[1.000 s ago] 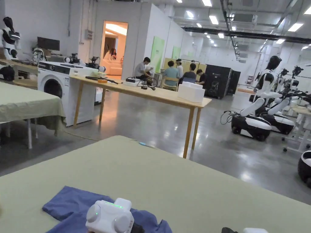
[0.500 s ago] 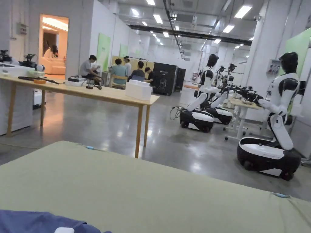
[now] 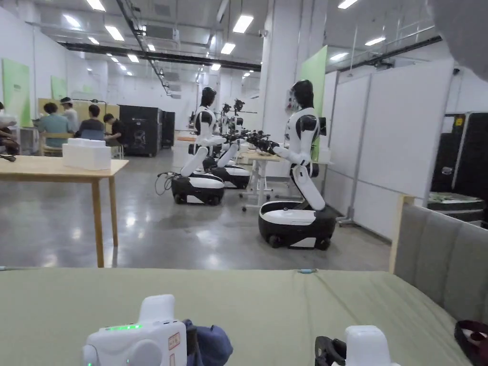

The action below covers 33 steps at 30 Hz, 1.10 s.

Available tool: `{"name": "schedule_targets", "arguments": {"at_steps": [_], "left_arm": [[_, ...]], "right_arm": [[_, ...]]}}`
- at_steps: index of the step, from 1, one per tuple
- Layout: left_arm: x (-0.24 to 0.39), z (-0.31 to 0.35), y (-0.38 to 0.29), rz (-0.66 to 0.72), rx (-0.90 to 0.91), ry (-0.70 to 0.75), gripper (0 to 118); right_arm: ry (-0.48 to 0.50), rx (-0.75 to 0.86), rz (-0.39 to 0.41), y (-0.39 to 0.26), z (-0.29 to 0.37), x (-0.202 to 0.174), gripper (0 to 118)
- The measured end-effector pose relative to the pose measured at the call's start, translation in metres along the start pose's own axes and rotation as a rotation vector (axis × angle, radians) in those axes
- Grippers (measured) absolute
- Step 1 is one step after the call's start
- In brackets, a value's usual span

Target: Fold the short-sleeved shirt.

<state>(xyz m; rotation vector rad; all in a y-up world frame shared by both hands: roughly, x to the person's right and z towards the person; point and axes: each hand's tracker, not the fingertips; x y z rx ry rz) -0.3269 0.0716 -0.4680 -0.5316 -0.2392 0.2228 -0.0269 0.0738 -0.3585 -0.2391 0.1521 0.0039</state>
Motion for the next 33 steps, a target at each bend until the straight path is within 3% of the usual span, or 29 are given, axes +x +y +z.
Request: {"name": "schedule_targets", "arguments": {"at_steps": [5,9,12,13,14,15,16,18,20,23,26,27,28,29,30,33], "left_arm": [[0.079,-0.072,-0.032,-0.125,-0.175,0.005,1],[0.104,-0.142,-0.096,-0.225,-0.359,0.092,1],[0.112,-0.159,-0.125,-0.253,-0.367,0.091,6],[0.112,-0.161,-0.129,-0.261,-0.352,0.083,16],[0.112,-0.160,-0.130,-0.287,-0.322,0.100,43],[0.112,-0.155,-0.128,-0.308,-0.307,0.081,43],[0.113,-0.139,-0.126,-0.340,-0.287,0.048,57],[0.108,-0.103,-0.113,-0.376,-0.186,-0.003,116],[0.093,-0.063,-0.097,-0.410,-0.053,0.004,111],[0.063,0.007,-0.088,-0.406,0.040,0.025,114],[0.028,0.063,-0.093,-0.422,0.055,0.178,113],[0.013,0.075,-0.097,-0.396,0.043,0.209,94],[-0.005,0.086,-0.099,-0.378,0.047,0.214,39],[-0.022,0.093,-0.100,-0.343,0.035,0.243,0],[-0.044,0.104,-0.103,-0.326,0.057,0.293,0],[-0.119,0.127,-0.099,-0.071,-0.038,0.326,0]], "right_arm": [[-0.070,-0.025,-0.021,-0.015,0.008,0.048,1],[-0.111,-0.080,-0.030,-0.037,0.006,0.074,1],[-0.116,-0.117,-0.034,-0.052,0.001,0.087,1],[-0.115,-0.125,-0.037,-0.055,0.000,0.091,1],[-0.112,-0.130,-0.041,-0.058,-0.001,0.093,1],[-0.108,-0.130,-0.041,-0.060,-0.002,0.094,1],[-0.102,-0.128,-0.033,-0.061,-0.002,0.093,1],[-0.091,-0.119,-0.021,-0.062,-0.003,0.089,1],[-0.071,-0.125,-0.015,-0.061,-0.004,0.082,1],[-0.034,-0.118,-0.022,-0.062,-0.003,0.064,1],[-0.009,-0.123,-0.001,-0.063,-0.005,0.042,1],[0.009,-0.129,-0.007,-0.064,-0.007,0.033,1],[0.038,-0.137,-0.028,-0.064,-0.008,0.026,1],[0.050,-0.140,-0.039,-0.065,-0.009,0.021,1],[0.053,-0.135,-0.036,-0.065,-0.009,0.013,1],[0.073,-0.142,-0.015,-0.065,-0.012,-0.002,1]]}}
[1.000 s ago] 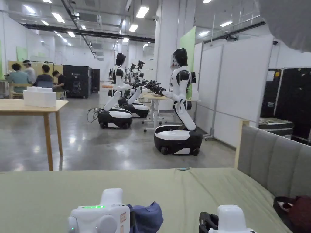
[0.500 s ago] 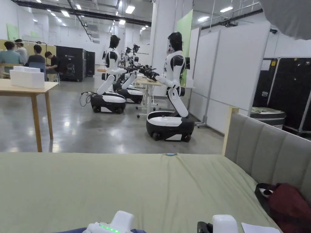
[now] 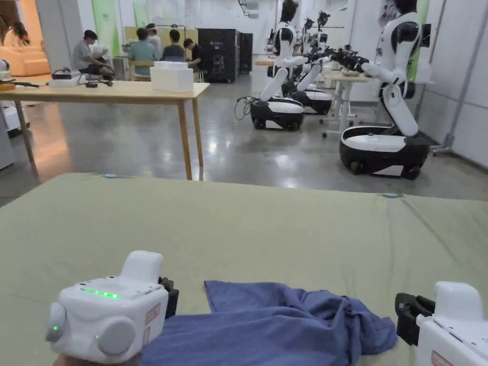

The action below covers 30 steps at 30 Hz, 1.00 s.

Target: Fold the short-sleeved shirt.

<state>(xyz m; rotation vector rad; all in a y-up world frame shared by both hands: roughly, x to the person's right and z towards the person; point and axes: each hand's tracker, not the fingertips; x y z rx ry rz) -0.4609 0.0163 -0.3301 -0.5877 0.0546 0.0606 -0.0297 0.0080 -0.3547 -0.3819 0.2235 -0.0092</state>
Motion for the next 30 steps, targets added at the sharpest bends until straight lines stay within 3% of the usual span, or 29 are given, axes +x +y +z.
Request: {"name": "schedule_targets", "arguments": {"at_steps": [3,6,7,8,9,10,12,14,17,19,20,21,22,23,24,25,26,27,29,30], "left_arm": [[-0.077,-0.023,-0.001,0.102,-0.094,0.168,0],[-0.121,-0.055,-0.010,0.131,-0.215,0.225,0],[-0.119,-0.062,-0.012,0.127,-0.223,0.215,9],[-0.120,-0.072,-0.014,0.131,-0.234,0.225,38],[-0.119,-0.085,-0.016,0.116,-0.245,0.250,102],[-0.116,-0.098,-0.018,0.097,-0.269,0.248,118],[-0.109,-0.125,-0.026,0.000,-0.230,0.177,115],[-0.098,-0.151,-0.034,-0.020,-0.363,0.267,115],[-0.109,-0.167,-0.049,-0.071,-0.401,0.339,112],[-0.090,-0.145,-0.039,-0.064,-0.420,0.291,80],[-0.086,-0.138,-0.037,-0.013,-0.387,0.209,47],[-0.079,-0.133,-0.034,0.020,-0.379,0.206,0],[-0.077,-0.134,-0.033,-0.081,-0.353,0.242,0],[-0.079,-0.137,-0.032,-0.079,-0.373,0.254,0],[-0.077,-0.134,-0.027,-0.062,-0.374,0.235,0],[-0.076,-0.128,-0.022,-0.035,-0.353,0.212,0],[-0.076,-0.124,-0.016,-0.014,-0.340,0.201,0],[-0.080,-0.128,-0.020,0.004,-0.333,0.192,0],[-0.081,-0.122,-0.011,-0.006,-0.310,0.199,0],[-0.081,-0.121,-0.006,-0.013,-0.308,0.197,0]], "right_arm": [[0.002,-0.017,0.036,-0.001,-0.009,-0.007,1],[-0.005,-0.049,0.031,-0.004,-0.022,-0.005,1],[-0.006,-0.063,0.023,-0.005,-0.027,-0.004,1],[-0.010,-0.073,0.022,-0.006,-0.031,-0.003,1],[-0.018,-0.083,0.025,-0.008,-0.036,-0.002,1],[-0.025,-0.096,0.035,-0.009,-0.040,0.000,1],[-0.039,-0.123,0.052,-0.012,-0.048,0.005,1],[-0.055,-0.148,0.065,-0.016,-0.055,0.015,1],[-0.085,-0.189,0.061,-0.019,-0.068,0.033,1],[-0.110,-0.225,0.057,-0.021,-0.079,0.050,1],[-0.113,-0.242,0.067,-0.022,-0.085,0.056,1],[-0.113,-0.270,0.098,-0.023,-0.093,0.063,1],[-0.094,-0.296,0.131,-0.026,-0.103,0.067,1],[-0.076,-0.318,0.154,-0.027,-0.112,0.070,2],[-0.057,-0.342,0.190,-0.029,-0.124,0.072,17],[-0.069,-0.349,0.232,-0.031,-0.136,0.070,45],[-0.073,-0.353,0.269,-0.033,-0.146,0.069,85],[-0.065,-0.373,0.301,-0.036,-0.160,0.068,116],[-0.002,-0.382,0.299,-0.041,-0.180,0.069,118],[-0.016,-0.409,0.291,-0.045,-0.192,0.070,118]]}}
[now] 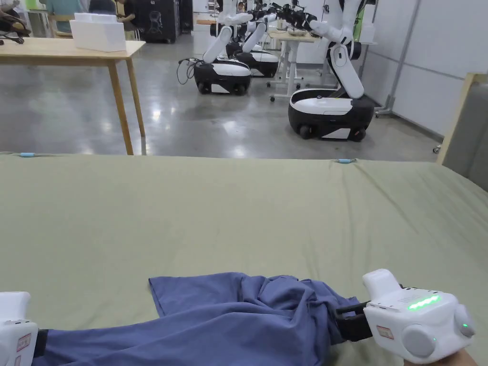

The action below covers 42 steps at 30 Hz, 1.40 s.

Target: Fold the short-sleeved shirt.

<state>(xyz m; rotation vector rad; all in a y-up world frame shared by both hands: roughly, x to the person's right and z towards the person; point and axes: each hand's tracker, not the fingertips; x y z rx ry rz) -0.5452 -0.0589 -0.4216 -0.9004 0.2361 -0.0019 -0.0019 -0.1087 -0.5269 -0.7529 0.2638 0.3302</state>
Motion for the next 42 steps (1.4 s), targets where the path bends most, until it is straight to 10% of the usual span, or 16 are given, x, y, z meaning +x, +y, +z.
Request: {"name": "schedule_targets", "arguments": {"at_steps": [3,6,9,12,17,25,42], "left_arm": [[-0.003,-0.004,0.004,-0.026,0.013,0.005,0],[-0.002,-0.007,0.003,-0.043,0.021,0.022,0],[0.002,-0.009,-0.002,-0.062,0.017,0.043,0],[-0.002,-0.011,-0.003,-0.073,0.009,0.055,0],[-0.012,0.032,0.012,-0.030,0.136,0.069,0],[-0.023,0.141,0.092,-0.013,0.408,0.080,0],[-0.024,0.200,0.271,0.064,0.713,0.053,0]], "right_arm": [[-0.026,-0.043,0.010,0.001,-0.030,0.000,111],[0.097,-0.157,-0.006,-0.002,-0.044,-0.002,41],[0.190,-0.123,-0.213,-0.004,-0.031,0.004,12],[0.311,-0.114,-0.388,-0.012,-0.011,0.025,11],[0.266,0.045,-0.420,0.005,0.061,0.048,11],[0.128,0.326,-0.253,0.102,0.201,0.060,11],[-0.156,0.616,-0.357,0.233,0.279,0.119,12]]}}
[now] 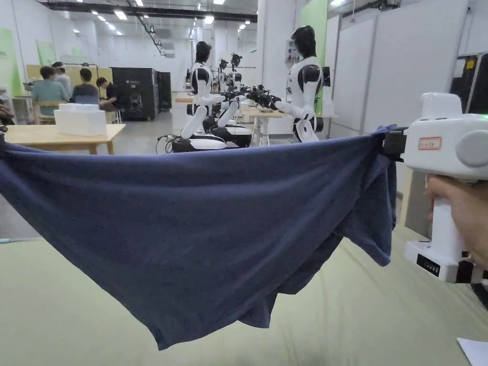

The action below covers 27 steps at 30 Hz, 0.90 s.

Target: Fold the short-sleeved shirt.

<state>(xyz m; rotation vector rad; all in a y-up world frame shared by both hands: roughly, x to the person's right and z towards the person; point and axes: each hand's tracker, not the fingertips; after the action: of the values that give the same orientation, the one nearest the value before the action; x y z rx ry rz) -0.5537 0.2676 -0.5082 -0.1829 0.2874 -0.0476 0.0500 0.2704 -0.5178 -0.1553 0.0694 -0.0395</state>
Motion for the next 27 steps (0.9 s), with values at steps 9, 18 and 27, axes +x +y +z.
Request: {"name": "schedule_targets", "arguments": {"at_steps": [9,18,27], "left_arm": [[0.025,-0.030,-0.114,0.028,-0.108,0.011,0],[0.017,0.063,-0.182,0.064,-0.214,-0.097,0],[-0.017,0.161,-0.304,-0.057,-0.608,-0.183,0]], "right_arm": [[-0.053,-0.142,-0.060,-0.128,-0.047,0.011,12],[-0.015,-0.273,0.001,-0.204,0.018,0.035,12],[0.104,-0.554,0.122,-0.328,0.132,0.050,12]]}}
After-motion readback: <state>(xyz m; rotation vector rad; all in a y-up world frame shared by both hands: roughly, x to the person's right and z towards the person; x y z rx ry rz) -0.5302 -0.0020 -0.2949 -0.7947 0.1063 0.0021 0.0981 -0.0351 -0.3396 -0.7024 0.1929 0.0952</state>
